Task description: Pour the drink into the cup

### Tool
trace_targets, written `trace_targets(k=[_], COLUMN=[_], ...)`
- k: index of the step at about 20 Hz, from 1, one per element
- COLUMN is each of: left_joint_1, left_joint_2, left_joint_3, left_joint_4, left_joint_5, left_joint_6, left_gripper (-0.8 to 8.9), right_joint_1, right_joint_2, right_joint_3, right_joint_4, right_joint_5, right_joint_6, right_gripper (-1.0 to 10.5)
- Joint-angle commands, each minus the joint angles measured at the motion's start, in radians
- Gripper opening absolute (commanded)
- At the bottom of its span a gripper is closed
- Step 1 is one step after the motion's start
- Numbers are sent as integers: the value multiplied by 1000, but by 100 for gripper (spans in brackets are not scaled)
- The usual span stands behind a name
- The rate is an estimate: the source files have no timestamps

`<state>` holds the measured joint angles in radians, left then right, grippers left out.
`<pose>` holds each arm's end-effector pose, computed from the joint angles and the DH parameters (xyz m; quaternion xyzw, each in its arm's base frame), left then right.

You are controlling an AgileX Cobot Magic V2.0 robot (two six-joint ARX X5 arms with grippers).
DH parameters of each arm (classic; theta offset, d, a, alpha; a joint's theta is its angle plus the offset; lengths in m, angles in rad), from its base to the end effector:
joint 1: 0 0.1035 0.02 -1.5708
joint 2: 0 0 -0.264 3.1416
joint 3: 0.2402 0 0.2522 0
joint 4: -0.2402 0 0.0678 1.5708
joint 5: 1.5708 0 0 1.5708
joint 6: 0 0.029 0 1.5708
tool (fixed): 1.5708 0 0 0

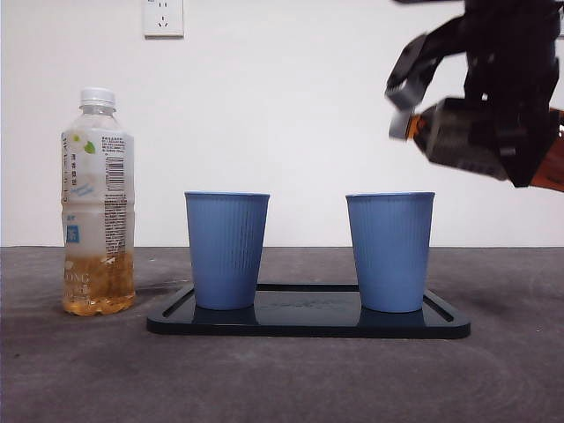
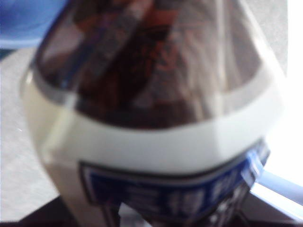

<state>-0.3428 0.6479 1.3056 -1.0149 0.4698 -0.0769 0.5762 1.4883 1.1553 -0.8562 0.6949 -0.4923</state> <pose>0.0468 -0.0307 0.4273 -0.0460 0.1921 -0.3818 0.9029 0.2473 0.1386 0.2596 -0.5240 0.4492 0.0622 0.7210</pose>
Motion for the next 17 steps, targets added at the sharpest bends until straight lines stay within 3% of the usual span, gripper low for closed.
trace_targets(k=[1,6,17], left_joint_1=[-4,-4,-5], left_joint_2=[5,5,5], left_joint_3=[21,21,21], left_joint_4=[5,5,-3], left_joint_5=[-2,-2,-2], left_joint_6=[-3,-6,-6], left_gripper=[526,526,526], right_joint_1=[11,32,53], right_joint_2=[37,74,74], right_joint_3=[36,36,36], right_joint_4=[14,9,10], right_joint_5=[101,247,275], right_joint_6=[-40,-79,-99], right_gripper=[198,198,198])
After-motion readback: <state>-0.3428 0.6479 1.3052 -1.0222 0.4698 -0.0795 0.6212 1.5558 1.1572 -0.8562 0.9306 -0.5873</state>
